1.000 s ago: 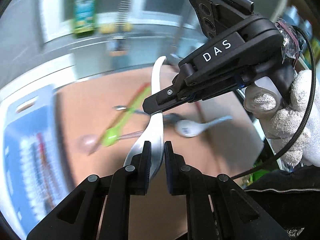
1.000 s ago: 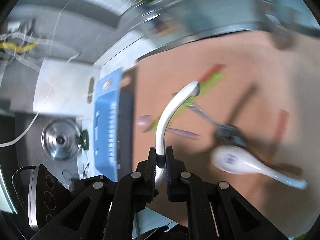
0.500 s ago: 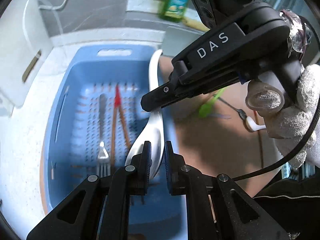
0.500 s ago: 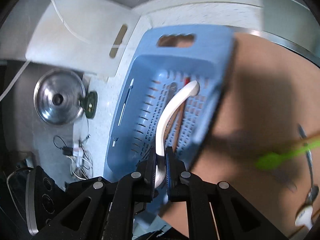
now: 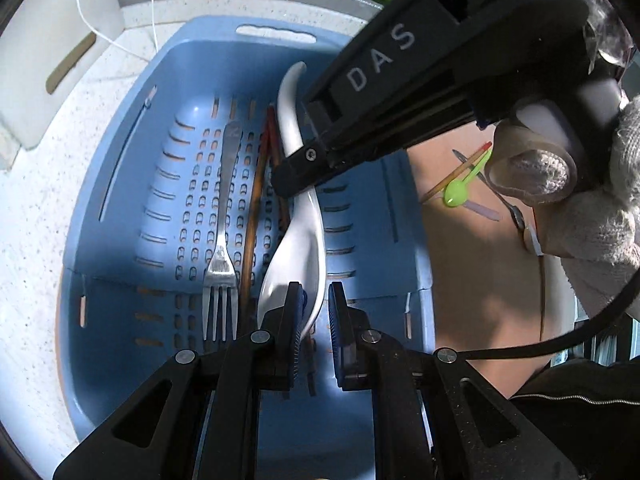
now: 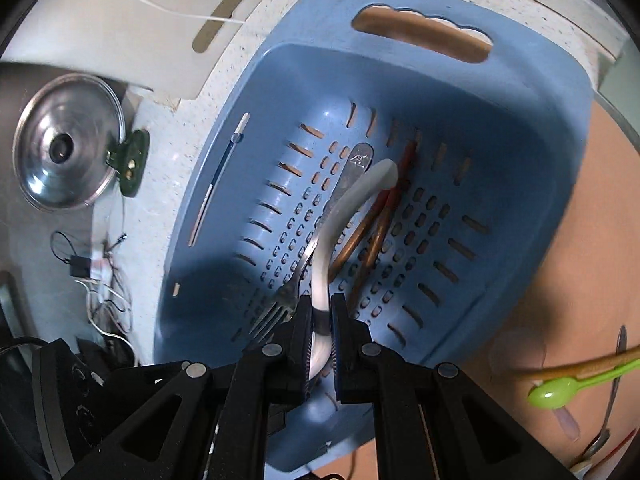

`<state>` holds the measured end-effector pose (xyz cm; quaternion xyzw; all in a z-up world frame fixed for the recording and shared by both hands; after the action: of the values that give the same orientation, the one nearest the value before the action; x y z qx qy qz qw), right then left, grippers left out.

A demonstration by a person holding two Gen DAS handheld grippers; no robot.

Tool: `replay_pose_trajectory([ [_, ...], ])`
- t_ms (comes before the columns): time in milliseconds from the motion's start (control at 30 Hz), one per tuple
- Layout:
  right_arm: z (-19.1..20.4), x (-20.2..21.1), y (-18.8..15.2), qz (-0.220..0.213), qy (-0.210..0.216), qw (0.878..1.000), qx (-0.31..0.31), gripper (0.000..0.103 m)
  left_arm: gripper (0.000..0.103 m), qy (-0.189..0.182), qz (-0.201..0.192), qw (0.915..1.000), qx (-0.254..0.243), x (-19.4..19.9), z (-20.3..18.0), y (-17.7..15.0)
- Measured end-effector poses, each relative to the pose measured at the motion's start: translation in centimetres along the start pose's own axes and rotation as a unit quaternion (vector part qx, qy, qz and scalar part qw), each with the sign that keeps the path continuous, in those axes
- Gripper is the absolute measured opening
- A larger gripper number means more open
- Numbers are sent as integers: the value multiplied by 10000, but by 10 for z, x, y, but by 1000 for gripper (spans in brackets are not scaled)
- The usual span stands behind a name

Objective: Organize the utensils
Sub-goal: 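Lower the white spoon into the blue basket and open the right tool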

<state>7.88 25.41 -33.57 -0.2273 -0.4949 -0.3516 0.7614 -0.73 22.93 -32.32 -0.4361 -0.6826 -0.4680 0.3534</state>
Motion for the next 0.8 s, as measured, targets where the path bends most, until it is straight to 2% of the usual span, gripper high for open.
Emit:
replay_pose_trajectory([
  [533, -1, -15, 12, 109, -362, 9993, 35, 11, 12, -64, 185, 9995, 235, -21, 7, 2],
  [800, -1, 9, 12, -156, -227, 9996, 96, 19, 14, 25, 90, 9998, 196, -8, 2, 3],
])
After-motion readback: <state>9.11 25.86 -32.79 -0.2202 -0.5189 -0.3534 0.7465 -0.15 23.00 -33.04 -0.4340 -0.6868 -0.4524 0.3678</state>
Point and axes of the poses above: each gripper's, at about its wrist camera, not at the fingertips, and x roughly against the way its jaws point, z to its left, y to its top, the point moved 9 cm from there along -x, roughly the way its jaws point, and after that the axes turned 3 degrees about x, right-handed, at the moved point
